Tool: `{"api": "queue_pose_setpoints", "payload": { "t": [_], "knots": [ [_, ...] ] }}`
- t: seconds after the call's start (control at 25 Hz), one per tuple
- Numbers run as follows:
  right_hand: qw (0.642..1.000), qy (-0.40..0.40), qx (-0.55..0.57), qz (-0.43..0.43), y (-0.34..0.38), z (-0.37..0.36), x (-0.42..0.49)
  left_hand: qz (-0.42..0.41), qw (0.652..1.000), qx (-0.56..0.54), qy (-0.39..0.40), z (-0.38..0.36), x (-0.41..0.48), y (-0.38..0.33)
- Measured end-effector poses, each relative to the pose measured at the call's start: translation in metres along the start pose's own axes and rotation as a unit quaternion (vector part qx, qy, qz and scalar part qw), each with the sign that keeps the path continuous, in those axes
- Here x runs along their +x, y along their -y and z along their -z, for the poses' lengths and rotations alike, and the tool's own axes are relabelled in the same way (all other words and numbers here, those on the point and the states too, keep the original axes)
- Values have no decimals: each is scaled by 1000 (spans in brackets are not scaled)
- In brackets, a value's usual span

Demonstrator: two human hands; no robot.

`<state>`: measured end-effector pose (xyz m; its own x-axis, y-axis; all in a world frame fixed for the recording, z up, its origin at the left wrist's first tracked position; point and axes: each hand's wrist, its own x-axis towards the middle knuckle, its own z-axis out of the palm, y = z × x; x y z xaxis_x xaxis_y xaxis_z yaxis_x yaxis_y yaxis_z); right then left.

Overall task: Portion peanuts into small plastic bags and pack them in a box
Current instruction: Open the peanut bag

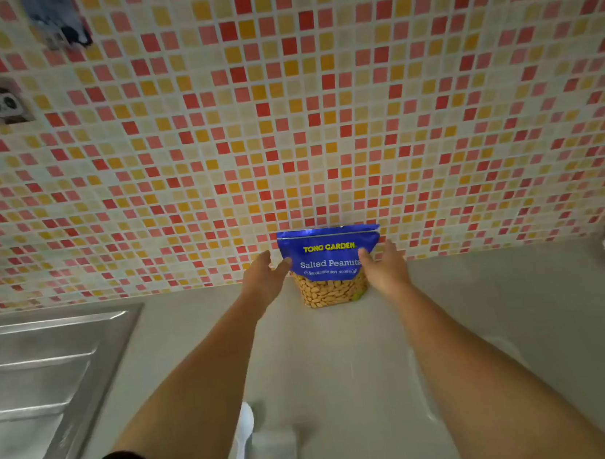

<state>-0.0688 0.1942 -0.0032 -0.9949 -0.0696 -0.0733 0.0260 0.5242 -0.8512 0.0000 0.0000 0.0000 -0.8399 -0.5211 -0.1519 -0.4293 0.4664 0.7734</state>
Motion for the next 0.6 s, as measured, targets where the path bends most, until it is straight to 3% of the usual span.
{"api": "queue_pose_setpoints", "payload": {
  "t": [0.12, 0.2, 0.36, 0.6],
  "knots": [
    [999, -11, 43, 12, 0, -4, 18, -23, 990, -141, 14, -10, 17, -10],
    [997, -32, 70, 4, -4, -6, 27, -36, 984, -173, 8, -16, 24, -12],
    [993, -68, 92, 13, -15, -2, 26, -51, 985, -163, -16, -12, 19, -5],
    [981, -2, 195, 22, -10, 24, -24, -93, 986, -124, 58, 32, -42, -5]
  ]
}}
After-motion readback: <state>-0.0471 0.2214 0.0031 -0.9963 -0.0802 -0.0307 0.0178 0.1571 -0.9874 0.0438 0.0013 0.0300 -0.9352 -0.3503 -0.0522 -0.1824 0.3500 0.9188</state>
